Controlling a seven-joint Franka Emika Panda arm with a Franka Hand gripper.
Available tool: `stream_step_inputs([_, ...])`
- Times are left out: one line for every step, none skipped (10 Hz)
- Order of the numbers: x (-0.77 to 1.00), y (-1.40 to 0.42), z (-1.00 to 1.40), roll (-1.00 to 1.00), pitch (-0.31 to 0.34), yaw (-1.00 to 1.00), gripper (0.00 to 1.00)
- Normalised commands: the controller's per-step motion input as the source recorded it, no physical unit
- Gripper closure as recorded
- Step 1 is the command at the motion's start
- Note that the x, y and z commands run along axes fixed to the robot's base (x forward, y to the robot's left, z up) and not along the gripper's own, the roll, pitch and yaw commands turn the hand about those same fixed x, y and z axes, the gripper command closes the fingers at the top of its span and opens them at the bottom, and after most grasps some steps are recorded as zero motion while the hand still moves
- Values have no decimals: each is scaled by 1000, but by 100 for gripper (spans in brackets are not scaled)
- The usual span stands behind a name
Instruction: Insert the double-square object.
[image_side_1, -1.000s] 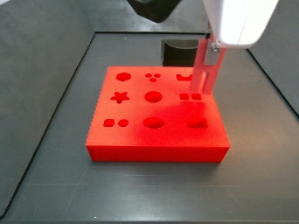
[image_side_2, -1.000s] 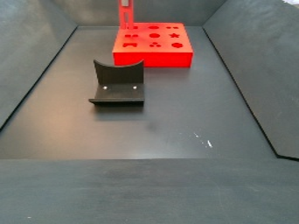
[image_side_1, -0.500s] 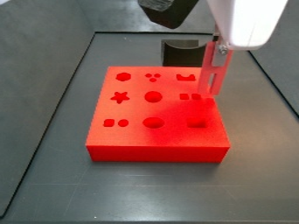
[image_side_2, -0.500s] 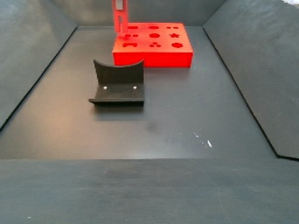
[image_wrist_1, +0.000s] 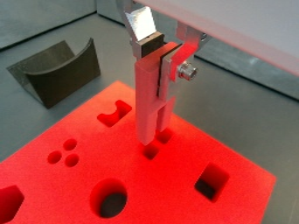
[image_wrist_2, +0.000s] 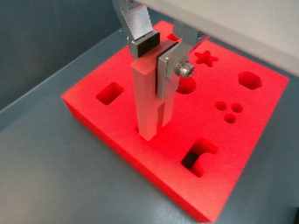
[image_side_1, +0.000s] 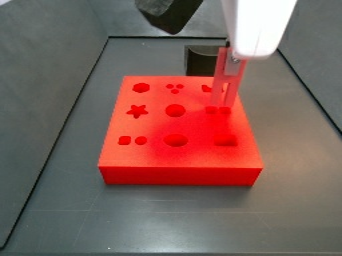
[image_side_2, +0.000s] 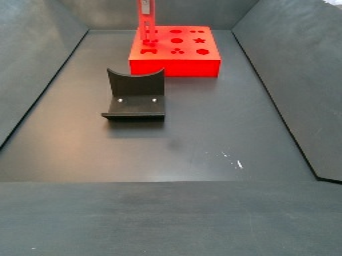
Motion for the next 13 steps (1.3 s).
stream_step_inputs([-11,0,-91,-14,0,89,100])
stream_step_inputs([0,-34,-63,-14,0,123,100])
stream_step_inputs([-3,-97,-20,0,0,214,100])
stream_step_inputs([0,-86,0,0,0,311,100])
stream_step_inputs([0,-140,-26,-30,-24,323,100])
stream_step_inputs([-46,-34,-66,-73,-66,189,100])
stream_step_inputs([0,-60,-57,-99,-74,186,100])
stream_step_inputs([0,-54,-69,-100,-74,180,100])
stream_step_inputs([0,-77,-74,-94,-79,191,100])
stream_step_inputs([0,-57,-80,-70,-64,166,100])
stream_step_inputs([-20,0,-166,-16,-44,123,100])
stream_step_inputs([-31,0,-194,0,-27,111,100])
stream_step_inputs([0,0,-229,0,-34,129,100])
